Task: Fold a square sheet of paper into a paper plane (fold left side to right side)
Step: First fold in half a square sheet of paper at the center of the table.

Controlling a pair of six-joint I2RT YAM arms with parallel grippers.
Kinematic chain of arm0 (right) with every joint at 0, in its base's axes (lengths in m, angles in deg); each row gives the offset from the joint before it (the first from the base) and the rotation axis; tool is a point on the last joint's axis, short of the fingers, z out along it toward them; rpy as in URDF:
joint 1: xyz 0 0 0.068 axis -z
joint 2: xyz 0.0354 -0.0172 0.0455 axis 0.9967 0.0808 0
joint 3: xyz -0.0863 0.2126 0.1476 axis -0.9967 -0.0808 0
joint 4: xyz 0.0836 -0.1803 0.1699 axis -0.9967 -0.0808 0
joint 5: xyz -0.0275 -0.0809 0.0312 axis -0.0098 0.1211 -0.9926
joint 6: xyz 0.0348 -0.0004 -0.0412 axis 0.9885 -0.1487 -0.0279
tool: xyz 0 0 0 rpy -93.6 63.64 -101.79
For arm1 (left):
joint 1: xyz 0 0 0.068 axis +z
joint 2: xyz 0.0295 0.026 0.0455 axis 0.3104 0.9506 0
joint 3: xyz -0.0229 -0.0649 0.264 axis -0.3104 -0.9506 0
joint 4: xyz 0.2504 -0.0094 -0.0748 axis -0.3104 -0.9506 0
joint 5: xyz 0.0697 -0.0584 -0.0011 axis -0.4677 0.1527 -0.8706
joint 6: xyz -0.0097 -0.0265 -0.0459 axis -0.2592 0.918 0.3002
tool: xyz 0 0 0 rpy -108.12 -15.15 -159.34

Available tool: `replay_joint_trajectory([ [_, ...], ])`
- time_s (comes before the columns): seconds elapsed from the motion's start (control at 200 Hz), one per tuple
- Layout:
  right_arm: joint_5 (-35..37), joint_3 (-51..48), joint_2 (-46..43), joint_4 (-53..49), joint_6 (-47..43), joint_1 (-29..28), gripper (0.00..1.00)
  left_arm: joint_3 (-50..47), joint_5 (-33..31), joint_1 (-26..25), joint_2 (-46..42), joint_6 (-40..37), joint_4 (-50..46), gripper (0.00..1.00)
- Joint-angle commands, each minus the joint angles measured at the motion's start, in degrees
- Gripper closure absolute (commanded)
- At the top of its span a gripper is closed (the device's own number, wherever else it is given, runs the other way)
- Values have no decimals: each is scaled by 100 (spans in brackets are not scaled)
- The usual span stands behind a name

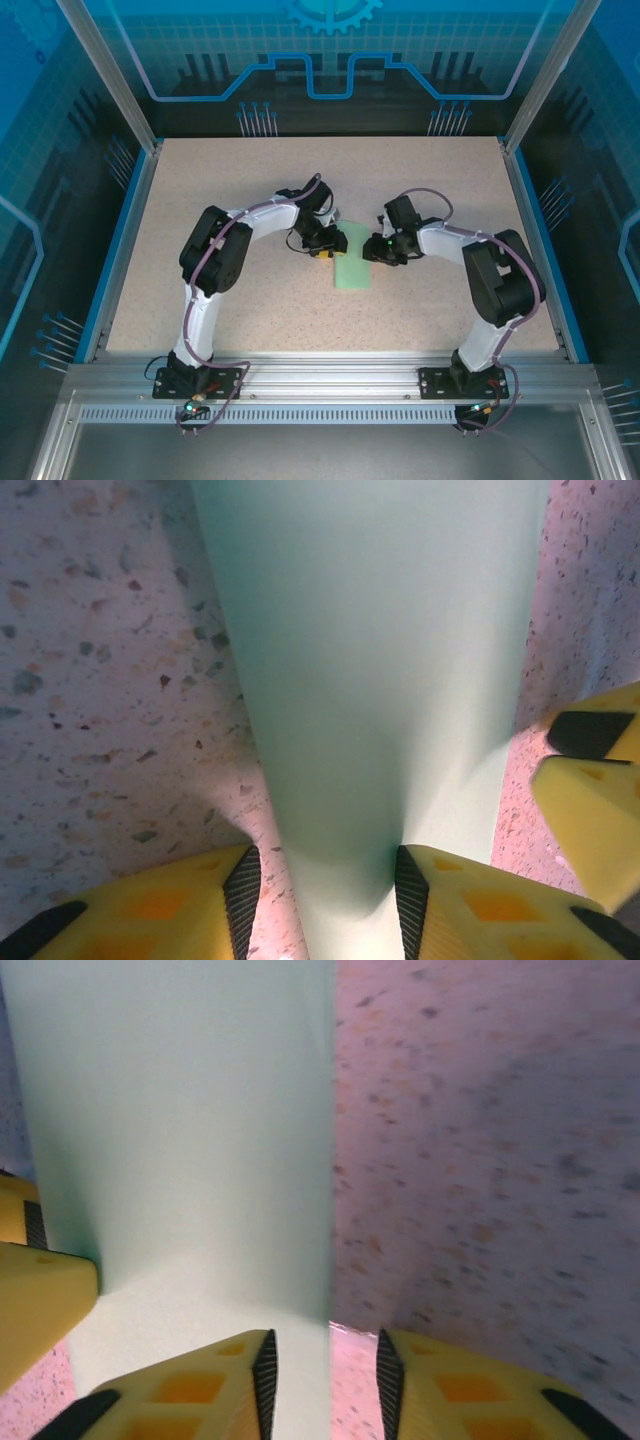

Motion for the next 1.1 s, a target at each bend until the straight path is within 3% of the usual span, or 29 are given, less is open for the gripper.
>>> replay_joint_trajectory([
  [0.0, 431, -247, -550, -100, 9, 160, 56, 84, -191, -131, 297, 40, -225, 56],
  [0.515, 760, -1298, -2266, 133, 497, 695, 20, 113, -348, -140, 384, -105, -389, 61],
  [1.095, 791, -1530, -2766, 75, 546, 849, 16, 171, -365, -148, 451, -199, -492, 62],
])
